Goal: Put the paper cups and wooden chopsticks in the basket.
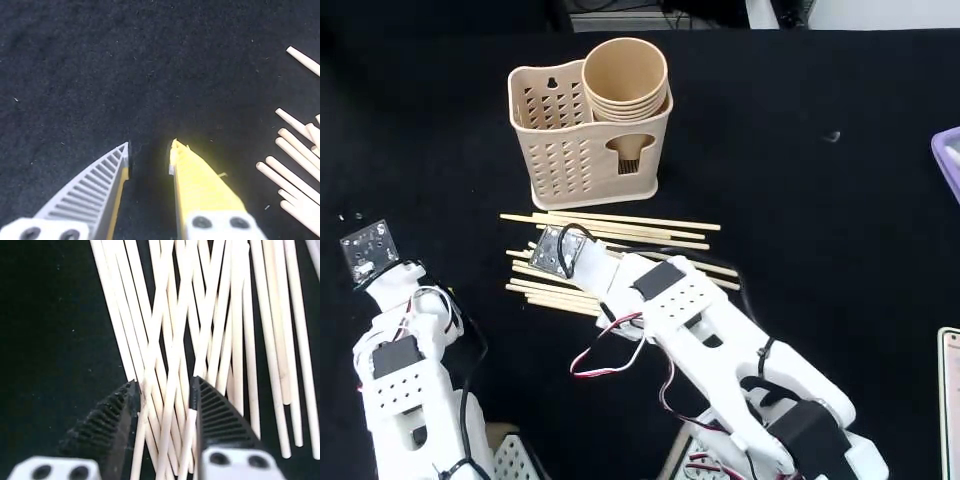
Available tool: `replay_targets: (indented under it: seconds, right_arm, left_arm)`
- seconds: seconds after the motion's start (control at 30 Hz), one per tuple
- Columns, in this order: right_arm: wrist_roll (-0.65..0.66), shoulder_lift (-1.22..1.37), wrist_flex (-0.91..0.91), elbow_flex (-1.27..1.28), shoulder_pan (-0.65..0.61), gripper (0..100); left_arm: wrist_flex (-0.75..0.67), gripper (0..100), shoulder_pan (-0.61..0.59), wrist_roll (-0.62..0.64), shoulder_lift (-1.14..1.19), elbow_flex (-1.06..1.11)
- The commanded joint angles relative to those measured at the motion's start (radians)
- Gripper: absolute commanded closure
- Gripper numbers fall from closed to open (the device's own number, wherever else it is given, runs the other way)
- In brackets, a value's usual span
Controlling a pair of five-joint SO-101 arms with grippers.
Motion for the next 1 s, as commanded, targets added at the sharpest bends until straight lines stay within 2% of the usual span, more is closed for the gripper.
replay_targets:
  seconds: [0.0,0.3,0.63,0.83,0.97]
  right_arm:
    - [-0.058,-0.039,-0.020,-0.031,0.012,77.2]
    - [-0.091,-0.028,-0.021,-0.076,-0.074,77.9]
    - [-0.092,0.232,-0.054,-0.220,-0.009,77.6]
    - [-0.091,0.286,-0.054,-0.237,-0.012,78.2]
    - [-0.089,0.286,-0.054,-0.237,-0.014,85.0]
  left_arm:
    - [-0.017,86,-0.005,0.003,-0.015,-0.068]
    - [-0.017,86,-0.007,0.003,-0.015,-0.068]
    - [-0.017,86,-0.007,0.000,-0.015,-0.067]
    - [-0.017,86,-0.007,0.000,-0.015,-0.067]
    - [-0.017,86,-0.007,0.000,-0.015,-0.067]
